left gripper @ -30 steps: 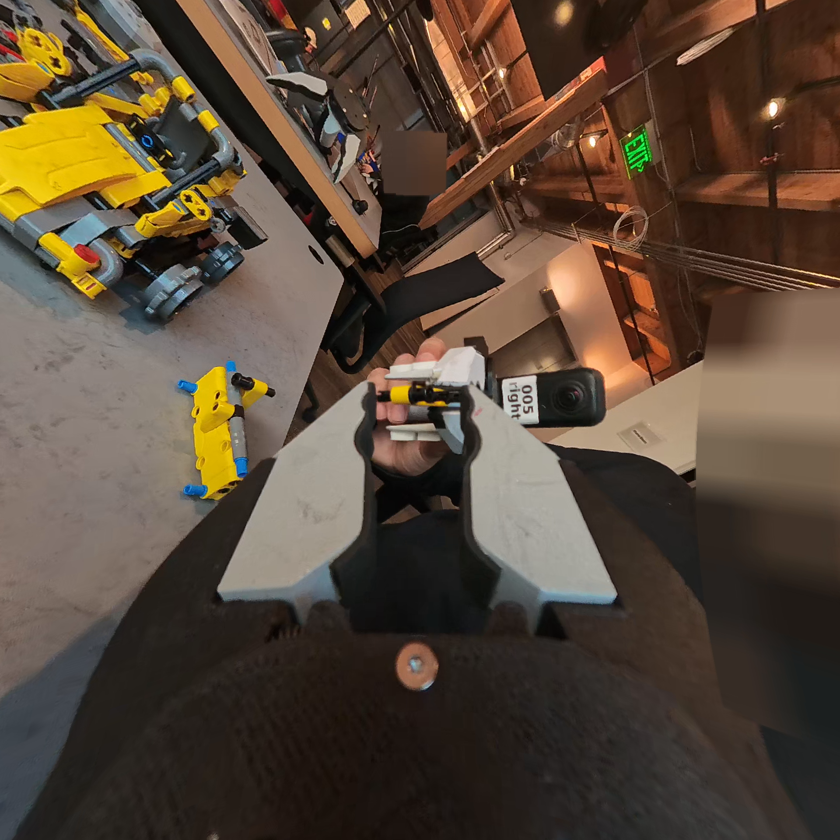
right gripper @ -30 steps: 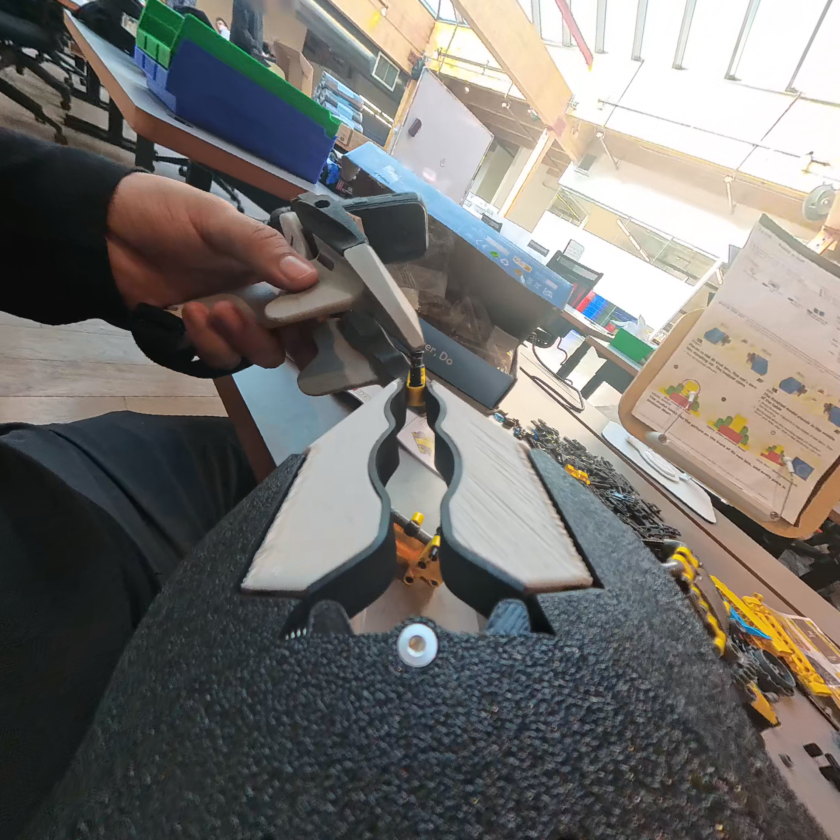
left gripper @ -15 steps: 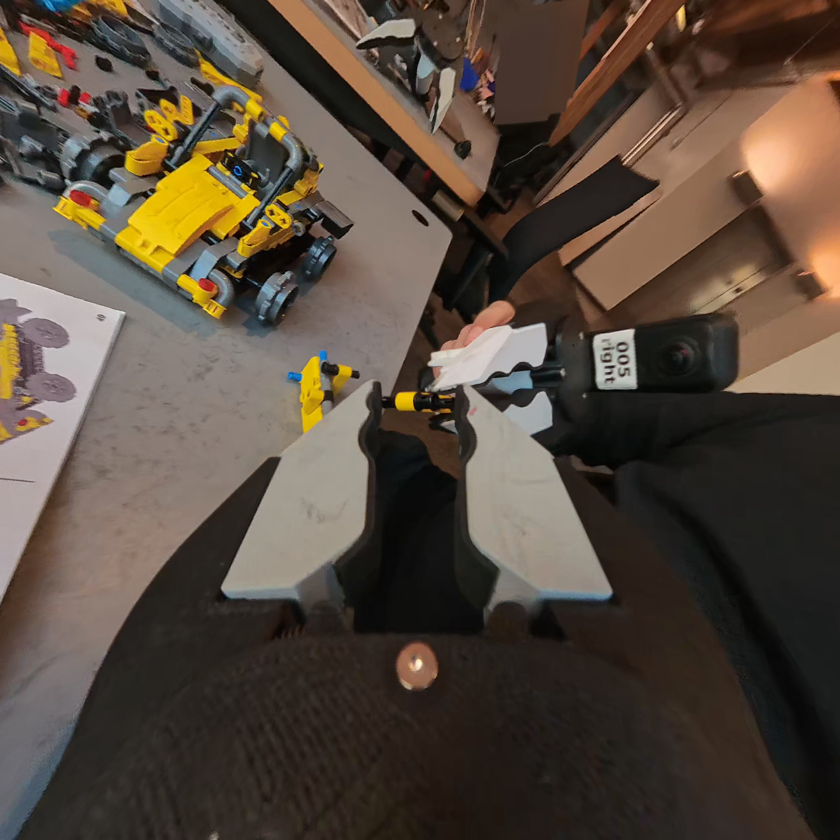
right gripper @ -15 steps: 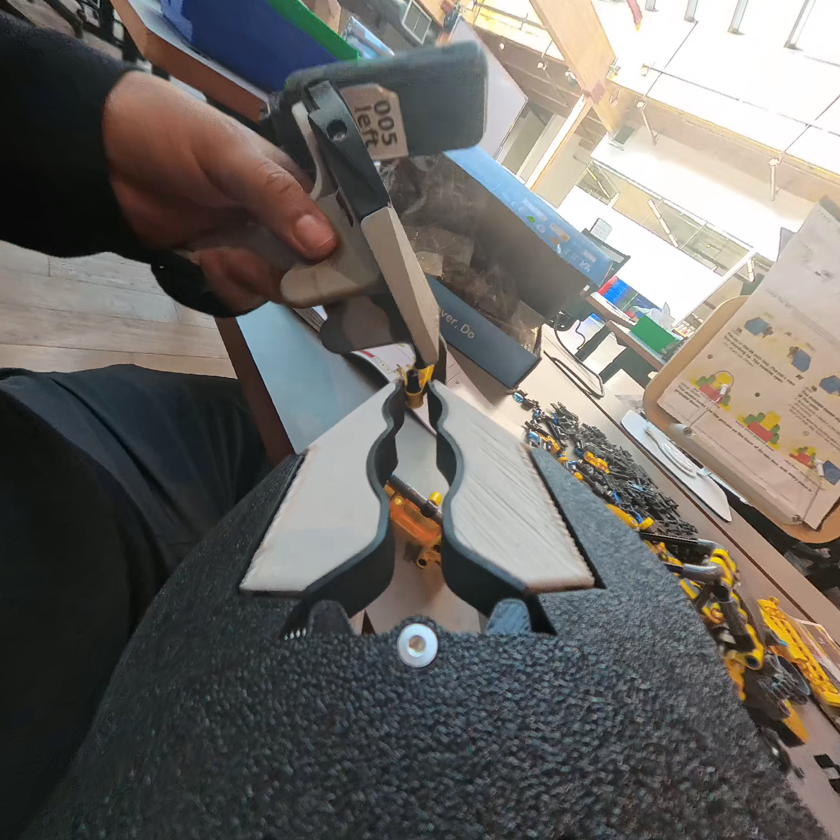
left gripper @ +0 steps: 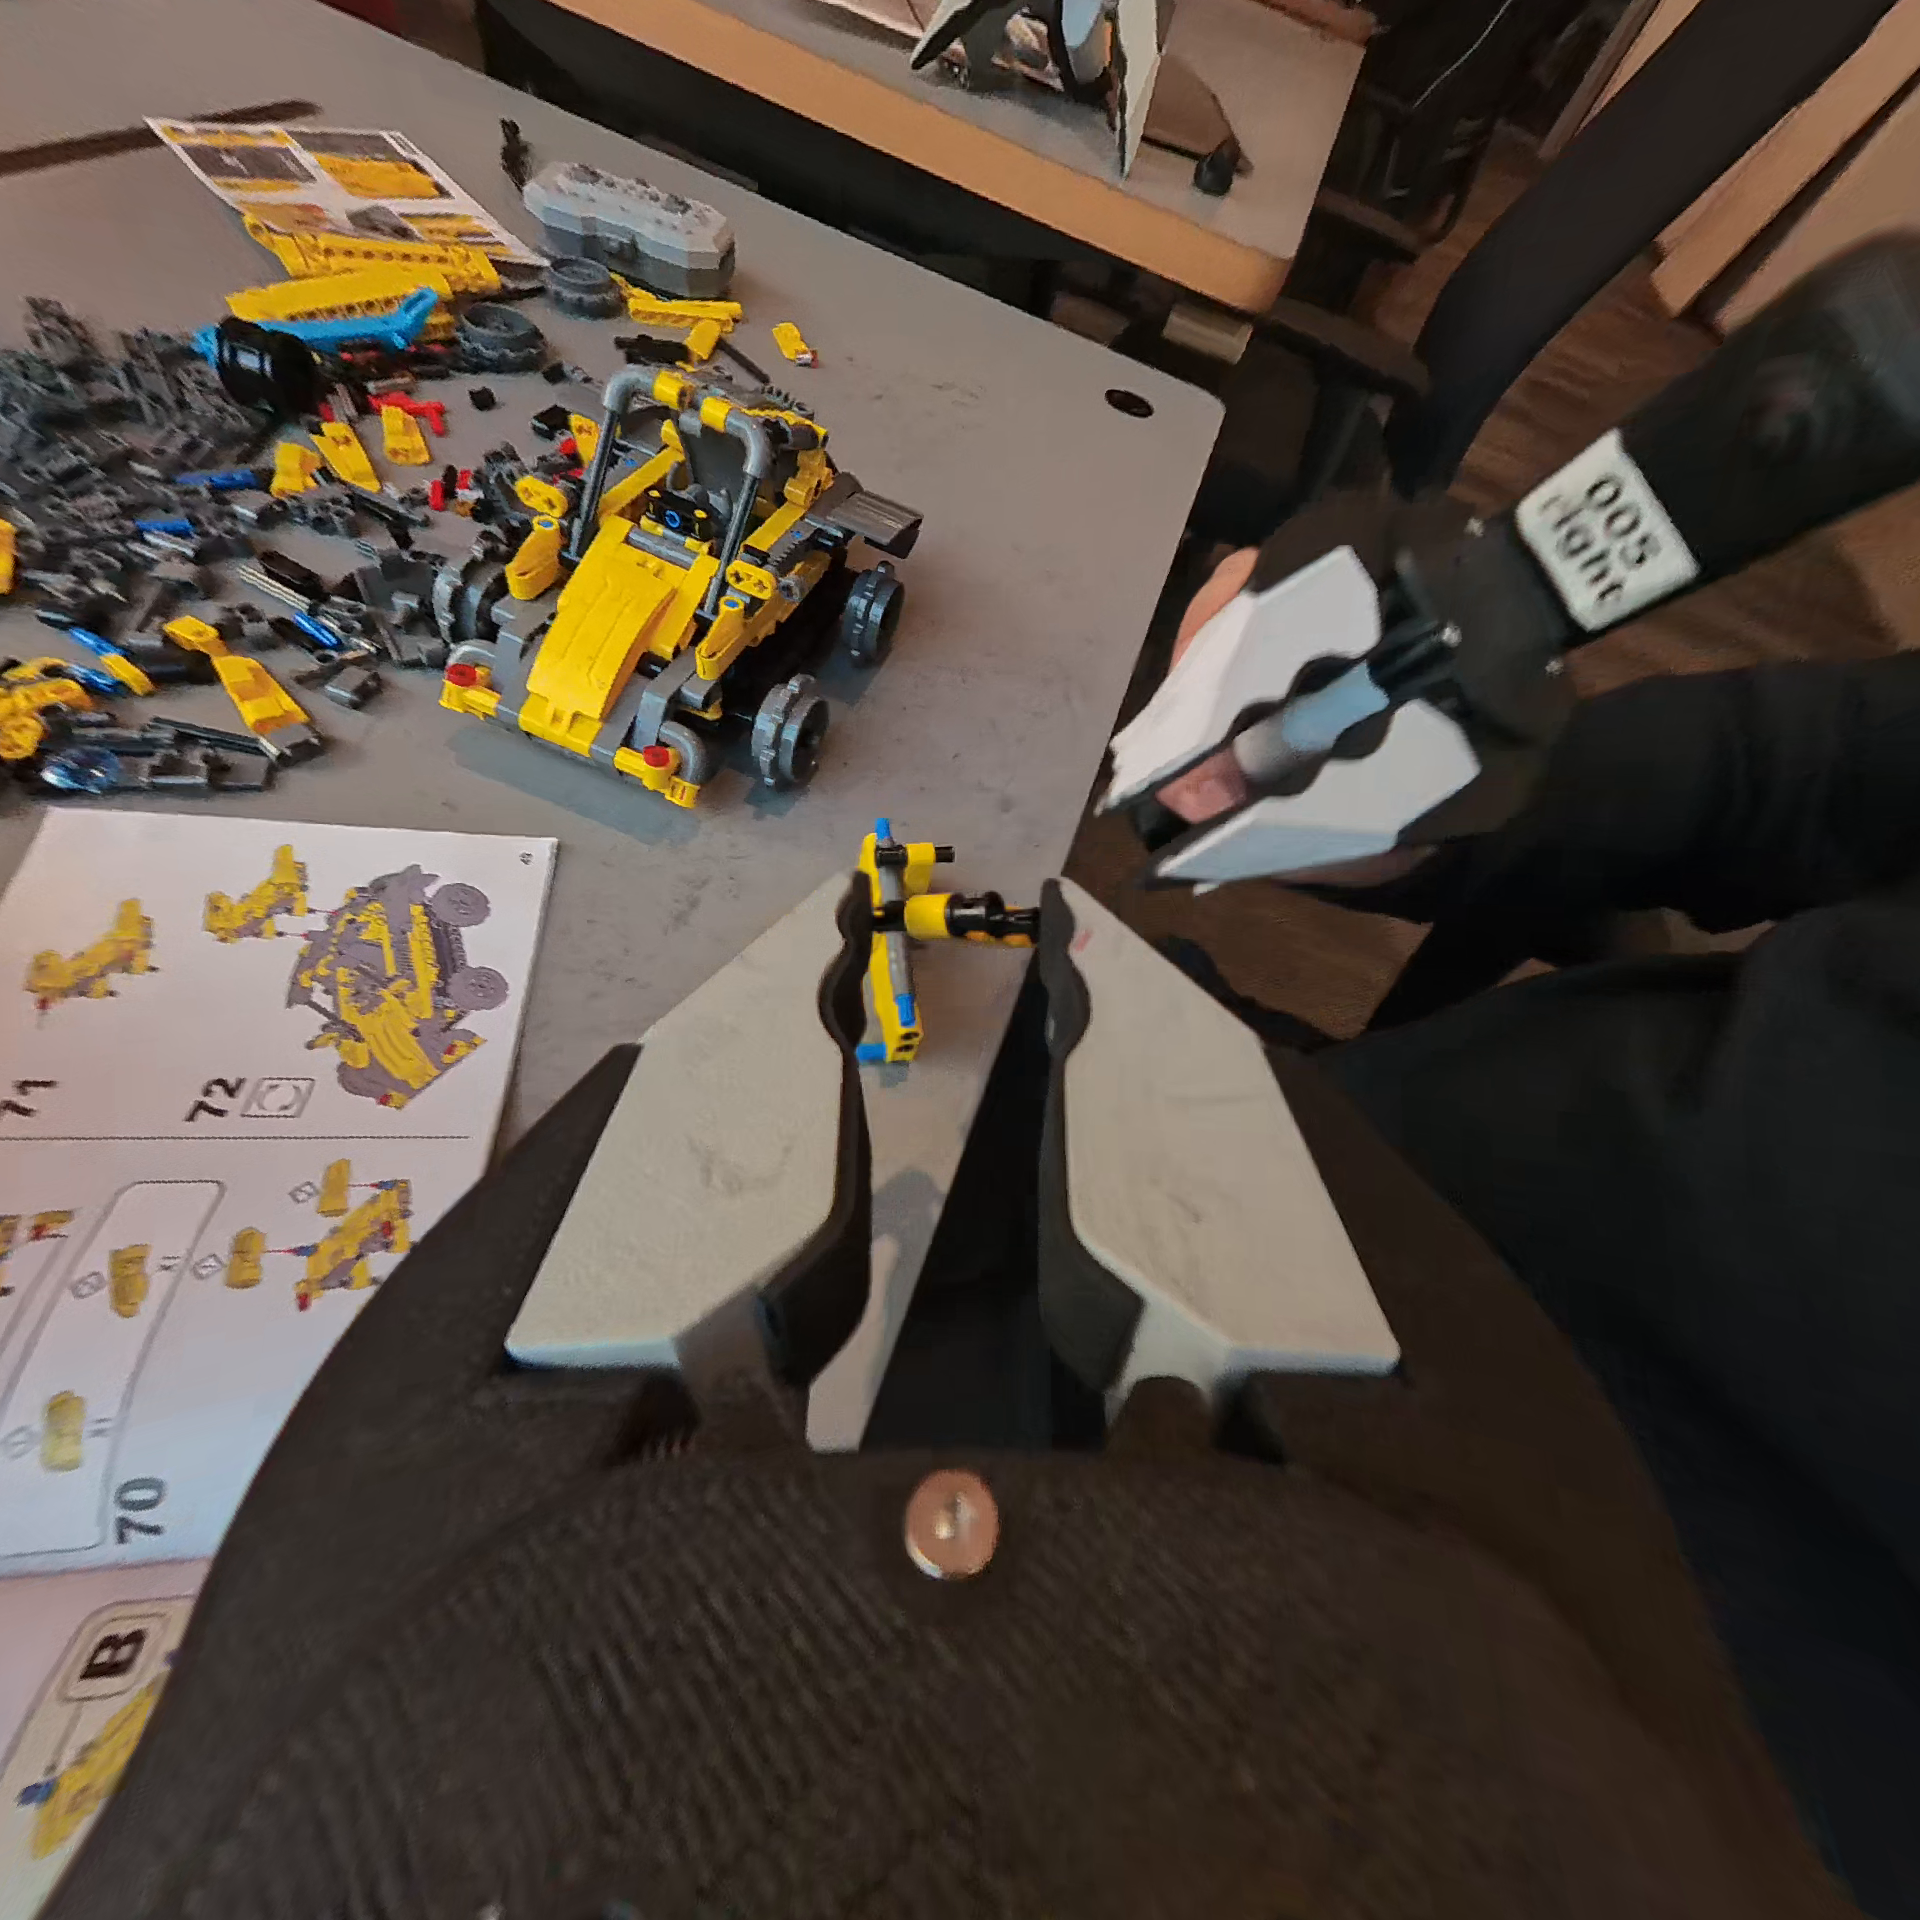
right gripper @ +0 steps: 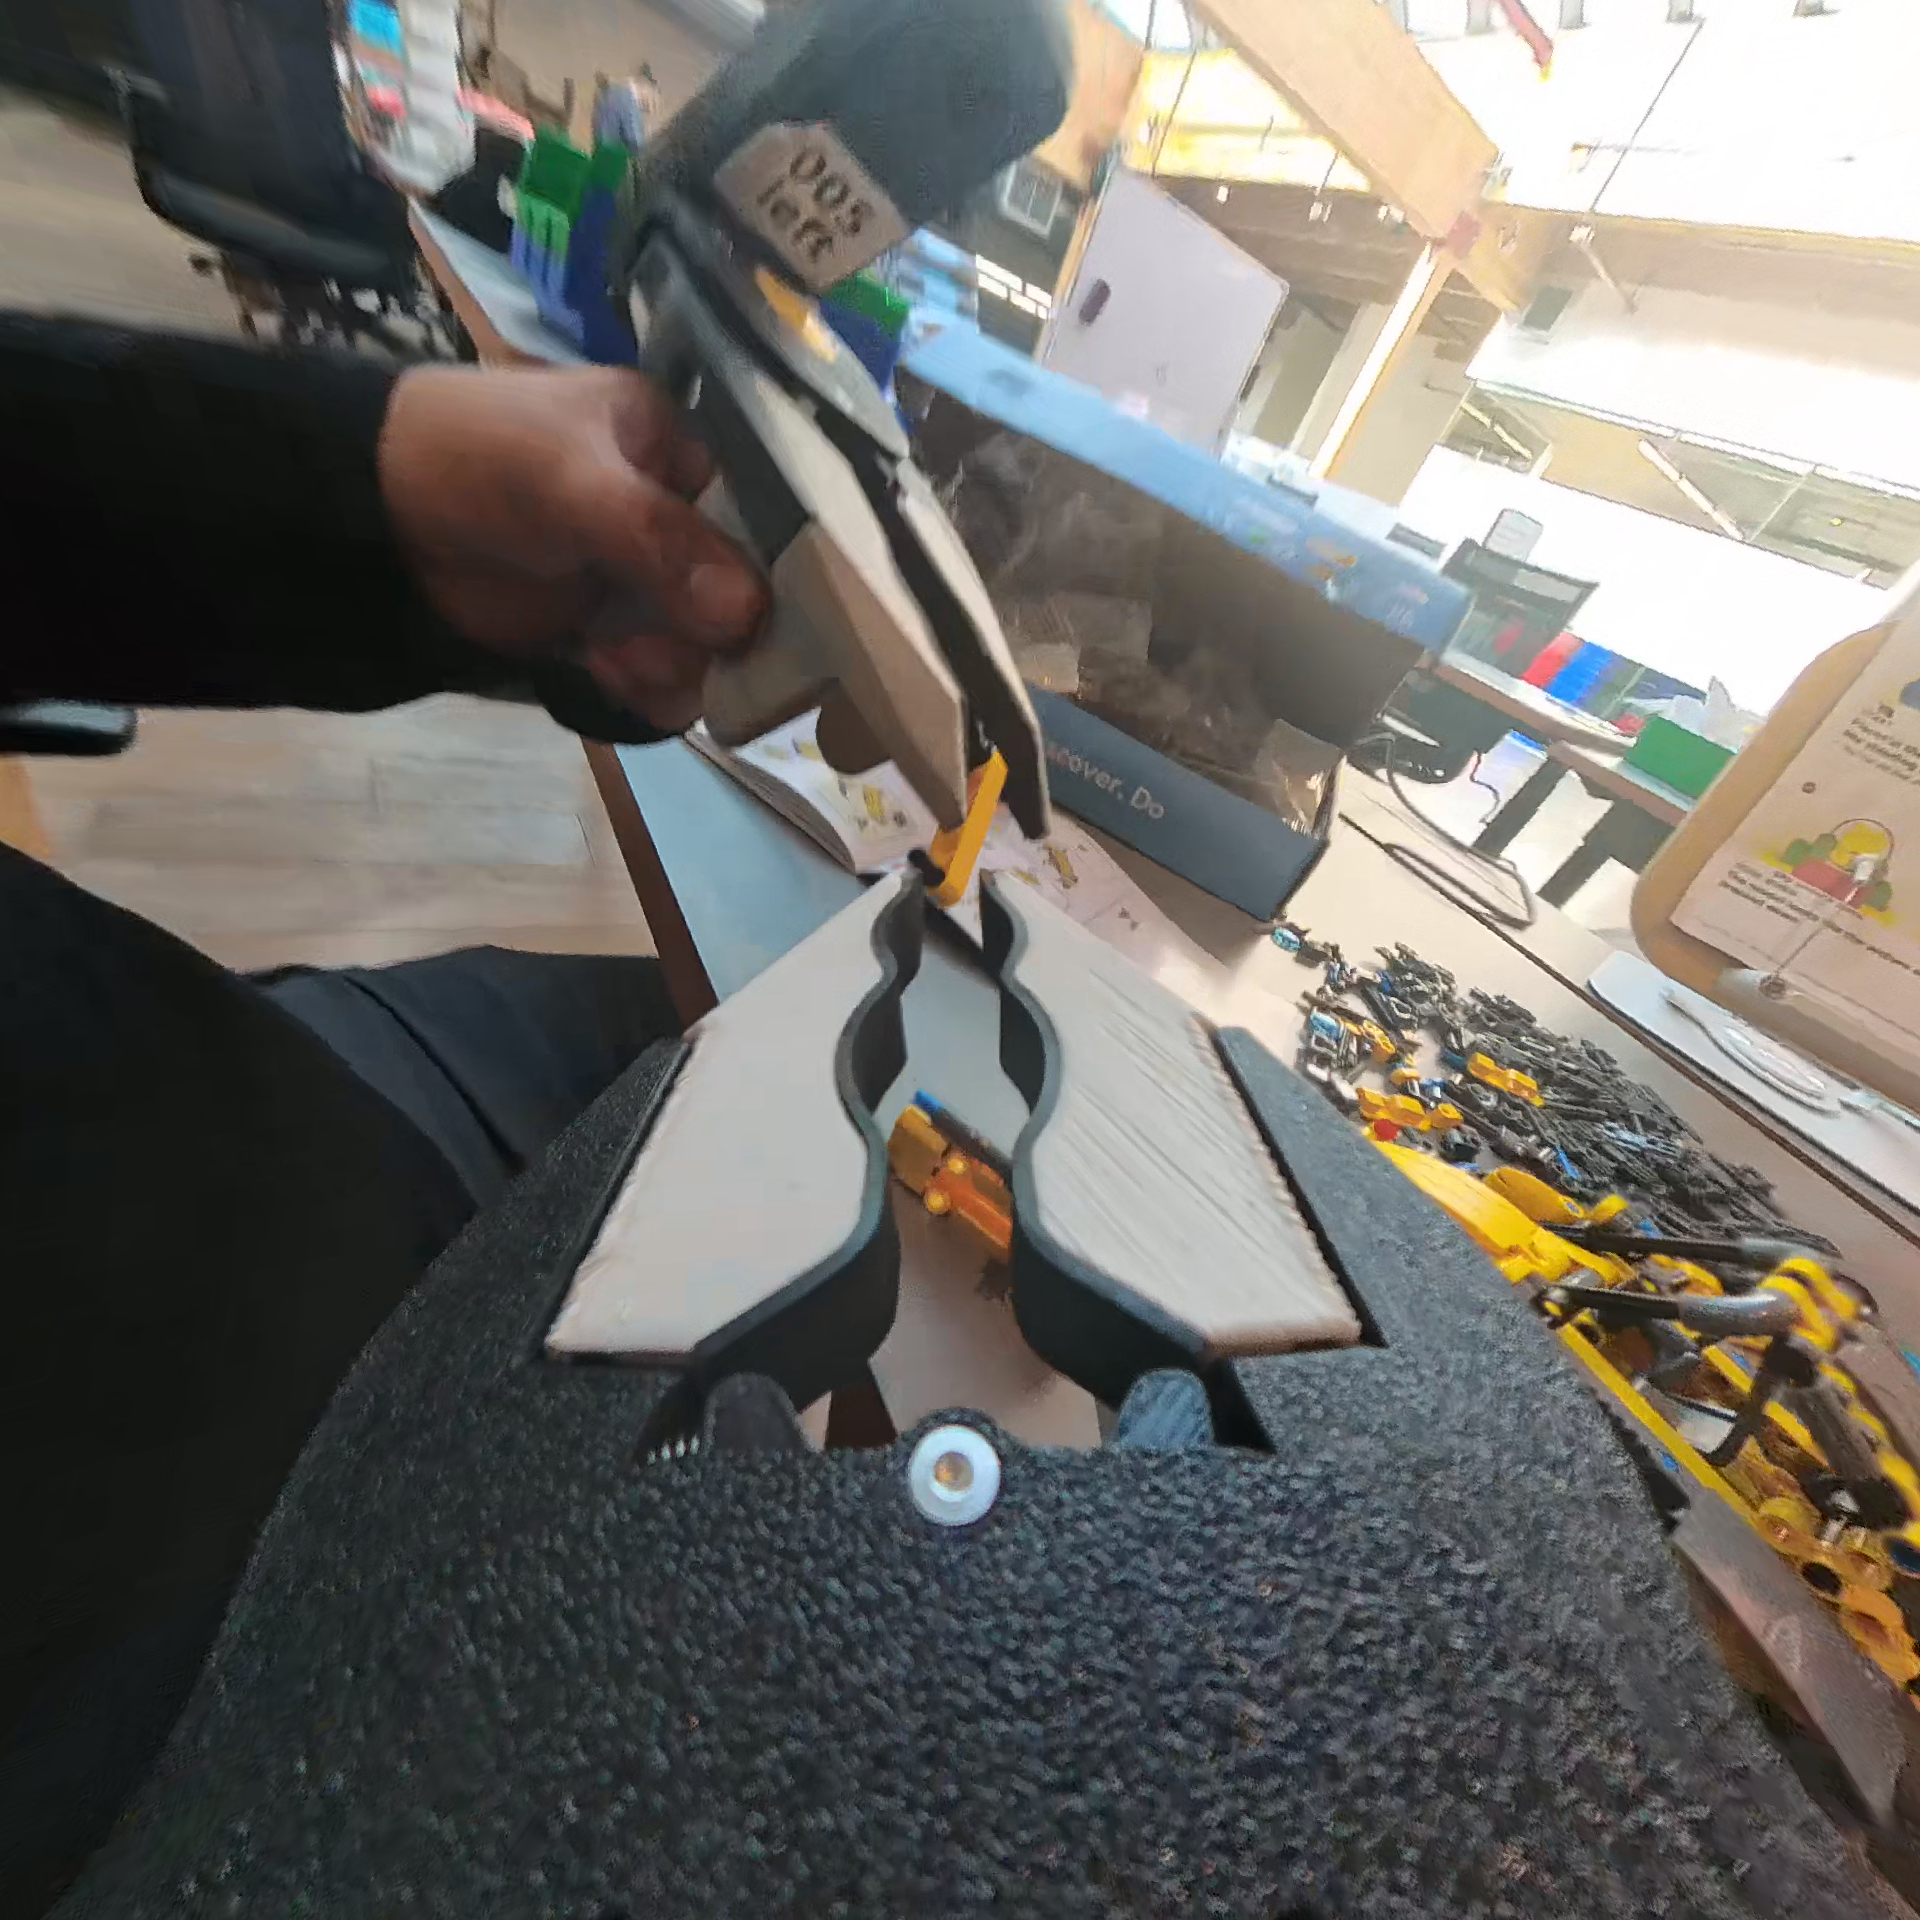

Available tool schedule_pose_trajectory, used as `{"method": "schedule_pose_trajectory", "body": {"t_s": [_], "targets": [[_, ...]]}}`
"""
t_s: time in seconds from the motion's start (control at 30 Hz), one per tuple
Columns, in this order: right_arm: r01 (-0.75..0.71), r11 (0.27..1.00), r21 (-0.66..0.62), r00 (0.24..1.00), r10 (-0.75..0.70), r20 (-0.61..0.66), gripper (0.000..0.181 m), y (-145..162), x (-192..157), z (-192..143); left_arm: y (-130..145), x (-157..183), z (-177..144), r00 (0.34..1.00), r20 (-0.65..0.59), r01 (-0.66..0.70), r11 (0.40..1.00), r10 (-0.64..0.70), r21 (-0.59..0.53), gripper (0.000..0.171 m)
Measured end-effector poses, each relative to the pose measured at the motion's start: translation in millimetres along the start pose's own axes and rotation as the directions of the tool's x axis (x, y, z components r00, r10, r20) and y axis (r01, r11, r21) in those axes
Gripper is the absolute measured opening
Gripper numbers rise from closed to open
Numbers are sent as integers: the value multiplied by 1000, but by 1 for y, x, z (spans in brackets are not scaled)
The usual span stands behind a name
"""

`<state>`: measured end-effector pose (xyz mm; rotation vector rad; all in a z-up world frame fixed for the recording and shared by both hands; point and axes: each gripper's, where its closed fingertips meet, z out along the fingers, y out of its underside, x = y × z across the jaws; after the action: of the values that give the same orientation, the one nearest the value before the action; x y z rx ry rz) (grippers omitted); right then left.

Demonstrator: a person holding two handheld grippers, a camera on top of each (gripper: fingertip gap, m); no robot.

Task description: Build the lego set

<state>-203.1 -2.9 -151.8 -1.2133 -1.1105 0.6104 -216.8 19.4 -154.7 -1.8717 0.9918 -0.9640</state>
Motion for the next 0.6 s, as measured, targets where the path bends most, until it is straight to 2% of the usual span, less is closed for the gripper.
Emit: {"method": "schedule_pose_trajectory", "body": {"t_s": [0.07,0.13,0.2,0.27,0.33,0.4,0.47,0.5,0.53,0.6], "targets": [[-31,999,22,1000,31,-4,10,-10,6,-4,1,0,2,995,54,-87,996,89,-24,29],[-53,998,-34,999,53,1,16,-10,8,-2,3,-4,5,972,138,-184,981,191,-64,29],[-102,992,-77,995,102,2,19,-11,6,0,7,-4,9,934,198,-279,953,298,-119,29],[-197,978,-68,979,199,37,21,-17,-1,1,10,0,15,887,237,-361,916,396,-175,28],[-253,962,-98,966,256,18,21,-13,2,3,11,4,19,821,273,-446,862,501,-239,29],[-256,957,-135,966,258,-1,21,-5,6,1,10,6,20,722,317,-533,787,615,-311,29],[-284,953,-108,957,288,24,22,-7,8,-5,8,7,20,614,350,-599,707,707,-376,29],[-292,952,-93,954,297,51,25,-9,7,-8,7,8,20,581,358,-616,683,731,-393,29],[-275,957,-89,957,282,74,31,-9,5,-11,7,10,21,580,355,-622,680,733,-389,29],[-170,978,-121,981,179,73,41,0,2,-16,5,10,22,661,354,-573,750,661,-330,29]]}}
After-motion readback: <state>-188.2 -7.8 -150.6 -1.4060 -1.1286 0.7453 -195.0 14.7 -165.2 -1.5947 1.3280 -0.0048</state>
